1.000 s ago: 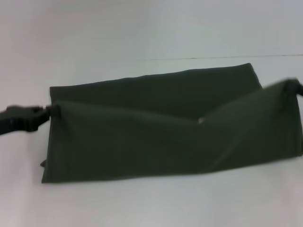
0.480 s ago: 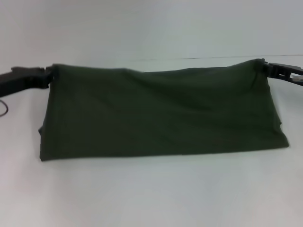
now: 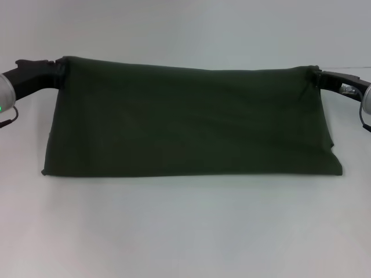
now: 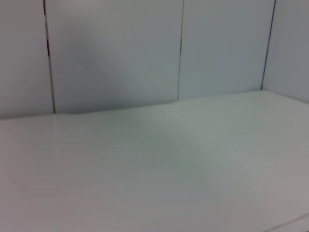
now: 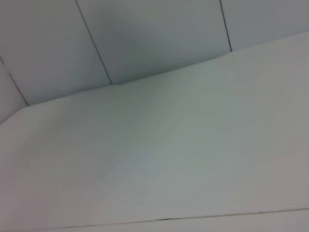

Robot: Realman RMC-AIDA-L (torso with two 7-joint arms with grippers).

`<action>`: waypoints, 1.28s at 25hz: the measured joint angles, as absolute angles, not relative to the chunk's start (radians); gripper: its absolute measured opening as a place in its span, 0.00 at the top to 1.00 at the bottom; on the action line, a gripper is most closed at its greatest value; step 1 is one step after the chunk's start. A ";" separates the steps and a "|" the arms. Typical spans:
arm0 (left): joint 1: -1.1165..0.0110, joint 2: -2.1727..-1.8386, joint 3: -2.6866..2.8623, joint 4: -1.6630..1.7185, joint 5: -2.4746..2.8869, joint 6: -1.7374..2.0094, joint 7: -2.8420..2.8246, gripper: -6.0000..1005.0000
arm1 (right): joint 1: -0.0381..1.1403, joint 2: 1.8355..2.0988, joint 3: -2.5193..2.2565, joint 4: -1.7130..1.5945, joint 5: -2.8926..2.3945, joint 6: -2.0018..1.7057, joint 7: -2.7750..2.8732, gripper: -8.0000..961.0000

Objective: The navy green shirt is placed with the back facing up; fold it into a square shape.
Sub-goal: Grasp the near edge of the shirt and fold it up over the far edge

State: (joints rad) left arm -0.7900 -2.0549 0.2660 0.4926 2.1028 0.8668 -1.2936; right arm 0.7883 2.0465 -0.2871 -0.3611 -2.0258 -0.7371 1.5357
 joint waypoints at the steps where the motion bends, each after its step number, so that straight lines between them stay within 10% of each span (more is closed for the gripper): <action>1: -0.791 -2.056 0.266 0.491 2.093 0.864 -1.283 0.99 | 0.788 2.047 -0.287 -0.360 -2.019 -0.737 1.533 0.93; 32: -0.824 -2.061 0.275 0.446 2.060 0.772 -1.242 0.99 | 0.814 2.053 -0.295 -0.332 -1.949 -0.687 1.456 0.92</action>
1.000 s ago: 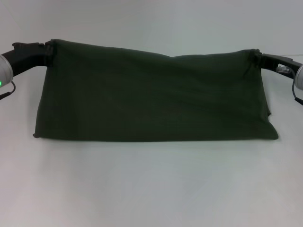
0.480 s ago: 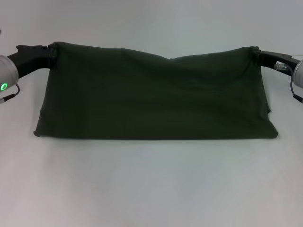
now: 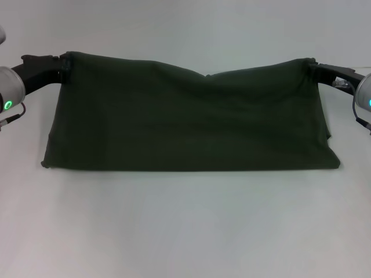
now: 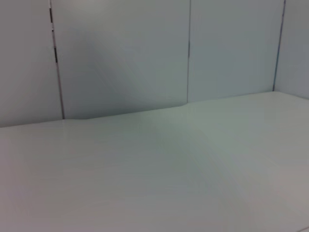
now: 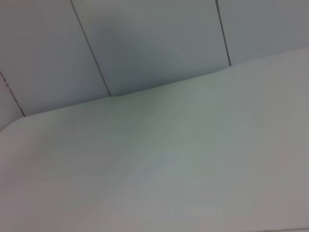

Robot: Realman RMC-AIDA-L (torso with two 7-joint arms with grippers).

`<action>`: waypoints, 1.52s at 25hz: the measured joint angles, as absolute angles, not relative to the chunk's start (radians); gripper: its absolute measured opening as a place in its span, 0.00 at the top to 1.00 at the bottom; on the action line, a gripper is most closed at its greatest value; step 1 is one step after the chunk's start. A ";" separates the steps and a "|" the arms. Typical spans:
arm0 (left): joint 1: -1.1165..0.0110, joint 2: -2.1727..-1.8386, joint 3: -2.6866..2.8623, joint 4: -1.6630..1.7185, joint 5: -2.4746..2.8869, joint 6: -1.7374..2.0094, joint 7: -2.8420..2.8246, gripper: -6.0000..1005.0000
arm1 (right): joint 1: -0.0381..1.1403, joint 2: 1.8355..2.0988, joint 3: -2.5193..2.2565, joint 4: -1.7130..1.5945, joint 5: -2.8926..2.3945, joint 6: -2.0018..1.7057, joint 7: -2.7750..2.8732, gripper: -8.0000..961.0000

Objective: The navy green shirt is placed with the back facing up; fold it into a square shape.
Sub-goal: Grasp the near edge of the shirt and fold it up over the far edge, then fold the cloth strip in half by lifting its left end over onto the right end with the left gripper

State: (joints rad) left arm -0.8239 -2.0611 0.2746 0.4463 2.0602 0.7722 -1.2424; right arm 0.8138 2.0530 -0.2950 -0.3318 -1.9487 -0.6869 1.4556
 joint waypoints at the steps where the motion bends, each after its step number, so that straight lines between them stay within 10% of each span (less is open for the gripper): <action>1: -0.826 -2.063 0.275 0.446 2.060 0.767 -1.242 0.99 | 0.814 2.053 -0.295 -0.332 -1.949 -0.685 1.456 0.92; 9: -0.841 -2.096 0.279 0.461 2.048 0.691 -1.227 0.93 | 0.826 2.056 -0.345 -0.340 -1.951 -0.657 1.457 0.92; 28: -0.688 -2.111 0.295 0.574 1.866 0.998 -1.452 0.31 | 0.766 1.994 -0.400 -0.402 -1.956 -0.917 1.651 0.19; 38: -0.551 -2.149 0.295 0.669 1.867 1.399 -1.667 0.28 | 0.639 1.988 -0.516 -0.528 -1.956 -1.230 1.799 0.19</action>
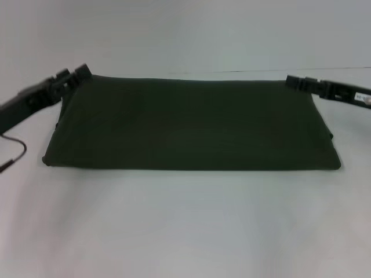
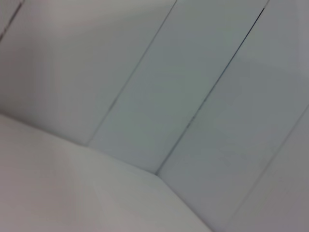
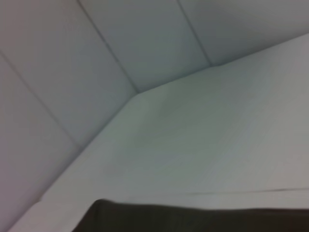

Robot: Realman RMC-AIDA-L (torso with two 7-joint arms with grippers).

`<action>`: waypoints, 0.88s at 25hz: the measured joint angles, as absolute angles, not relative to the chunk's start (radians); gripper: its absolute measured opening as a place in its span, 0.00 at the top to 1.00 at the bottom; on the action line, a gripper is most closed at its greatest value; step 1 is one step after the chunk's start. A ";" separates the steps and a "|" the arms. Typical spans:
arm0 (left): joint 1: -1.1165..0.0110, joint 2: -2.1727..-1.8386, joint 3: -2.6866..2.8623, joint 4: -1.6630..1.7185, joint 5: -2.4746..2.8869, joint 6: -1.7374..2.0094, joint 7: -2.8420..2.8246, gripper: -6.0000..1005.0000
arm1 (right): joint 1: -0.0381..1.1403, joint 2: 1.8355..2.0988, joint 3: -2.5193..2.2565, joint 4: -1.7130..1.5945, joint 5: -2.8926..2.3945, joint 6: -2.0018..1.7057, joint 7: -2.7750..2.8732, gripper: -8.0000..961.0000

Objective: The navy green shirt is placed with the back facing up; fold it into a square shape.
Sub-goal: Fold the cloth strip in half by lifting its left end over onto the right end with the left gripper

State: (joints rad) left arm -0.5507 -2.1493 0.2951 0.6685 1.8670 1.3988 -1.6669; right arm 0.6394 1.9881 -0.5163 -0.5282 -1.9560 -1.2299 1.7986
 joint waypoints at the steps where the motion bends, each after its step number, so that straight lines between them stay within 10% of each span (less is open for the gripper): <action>1: -0.541 -2.153 0.295 0.671 1.870 1.412 -1.681 0.28 | 0.628 1.986 -0.517 -0.534 -1.956 -1.259 1.806 0.19; 22: -0.454 -2.163 0.291 0.691 2.033 1.505 -1.893 0.28 | 0.521 1.970 -0.504 -0.534 -1.953 -1.423 1.817 0.19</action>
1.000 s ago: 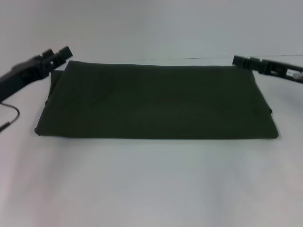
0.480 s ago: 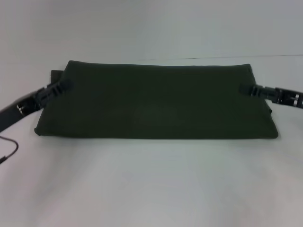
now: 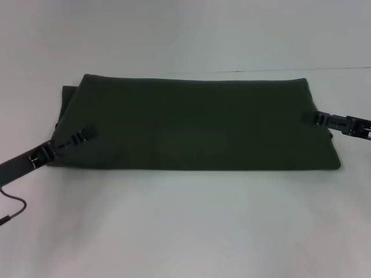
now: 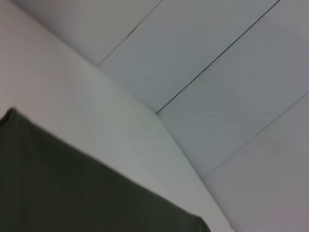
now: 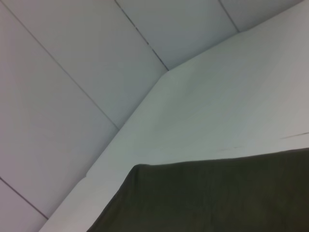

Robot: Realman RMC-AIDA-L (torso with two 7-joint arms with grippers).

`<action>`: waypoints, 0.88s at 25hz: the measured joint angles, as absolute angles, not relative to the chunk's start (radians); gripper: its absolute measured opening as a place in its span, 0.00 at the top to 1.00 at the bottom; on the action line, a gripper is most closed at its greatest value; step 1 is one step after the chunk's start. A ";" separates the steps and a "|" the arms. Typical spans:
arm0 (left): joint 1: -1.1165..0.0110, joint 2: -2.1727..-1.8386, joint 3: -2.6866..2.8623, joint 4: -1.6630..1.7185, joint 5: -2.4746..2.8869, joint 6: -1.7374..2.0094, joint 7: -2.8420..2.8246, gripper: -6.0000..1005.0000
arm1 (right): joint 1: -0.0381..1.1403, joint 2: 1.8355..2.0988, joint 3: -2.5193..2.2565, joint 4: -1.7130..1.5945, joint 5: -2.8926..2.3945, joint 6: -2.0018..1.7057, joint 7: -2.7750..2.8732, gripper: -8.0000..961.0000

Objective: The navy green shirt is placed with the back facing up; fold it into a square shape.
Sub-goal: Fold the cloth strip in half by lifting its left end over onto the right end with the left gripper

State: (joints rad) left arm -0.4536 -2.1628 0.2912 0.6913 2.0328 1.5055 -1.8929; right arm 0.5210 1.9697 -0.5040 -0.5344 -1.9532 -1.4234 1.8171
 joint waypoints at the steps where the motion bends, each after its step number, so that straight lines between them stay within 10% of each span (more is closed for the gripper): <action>1: -0.455 -2.162 0.291 0.695 2.046 1.502 -1.914 0.28 | 0.521 1.970 -0.501 -0.535 -1.953 -1.423 1.817 0.19; 22: -0.464 -2.152 0.278 0.732 2.252 1.301 -2.195 0.27 | 0.536 1.970 -0.489 -0.536 -1.951 -1.371 1.839 0.19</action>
State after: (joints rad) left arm -0.4642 -2.1516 0.2778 0.7319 2.2523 1.3012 -2.1948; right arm 0.5364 1.9696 -0.4888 -0.5361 -1.9511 -1.3712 1.8392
